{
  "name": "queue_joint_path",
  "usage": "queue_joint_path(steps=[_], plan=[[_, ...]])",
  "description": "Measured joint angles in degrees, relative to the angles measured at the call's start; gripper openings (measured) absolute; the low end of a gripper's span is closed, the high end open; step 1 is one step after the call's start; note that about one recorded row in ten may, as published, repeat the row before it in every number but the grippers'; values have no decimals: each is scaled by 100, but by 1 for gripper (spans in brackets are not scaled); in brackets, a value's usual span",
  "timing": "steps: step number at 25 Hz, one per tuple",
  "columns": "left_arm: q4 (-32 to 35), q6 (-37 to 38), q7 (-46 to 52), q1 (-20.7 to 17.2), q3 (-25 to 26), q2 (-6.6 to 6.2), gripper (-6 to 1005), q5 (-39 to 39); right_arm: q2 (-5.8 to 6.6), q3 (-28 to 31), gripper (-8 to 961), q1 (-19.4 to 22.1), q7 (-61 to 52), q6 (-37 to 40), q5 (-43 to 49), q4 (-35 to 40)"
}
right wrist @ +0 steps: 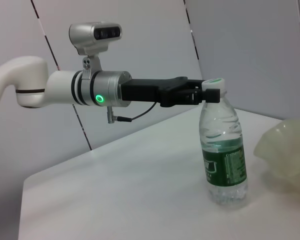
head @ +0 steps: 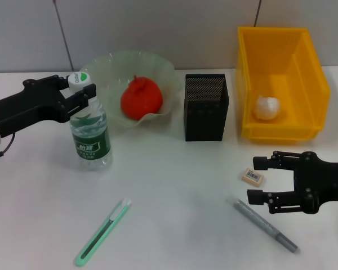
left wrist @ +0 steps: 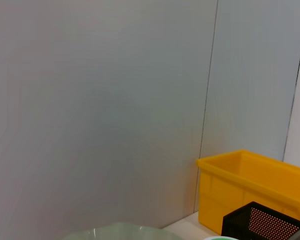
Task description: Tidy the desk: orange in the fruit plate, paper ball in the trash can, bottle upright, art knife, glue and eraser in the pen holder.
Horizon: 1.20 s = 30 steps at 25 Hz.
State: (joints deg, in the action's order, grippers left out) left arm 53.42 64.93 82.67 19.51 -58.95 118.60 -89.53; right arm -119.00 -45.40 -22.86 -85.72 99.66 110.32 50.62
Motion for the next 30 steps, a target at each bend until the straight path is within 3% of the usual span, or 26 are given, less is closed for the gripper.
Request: queue_joint_path(steps=[21,30], plan=[[-505,12,-726,-69,23,-6,436,336,-1,-18,833,-52,11,-18,34,-146],[-475,51,-755,-150,33,-20,784,621,-1,-26,834,-51,11,-41,34,-158]])
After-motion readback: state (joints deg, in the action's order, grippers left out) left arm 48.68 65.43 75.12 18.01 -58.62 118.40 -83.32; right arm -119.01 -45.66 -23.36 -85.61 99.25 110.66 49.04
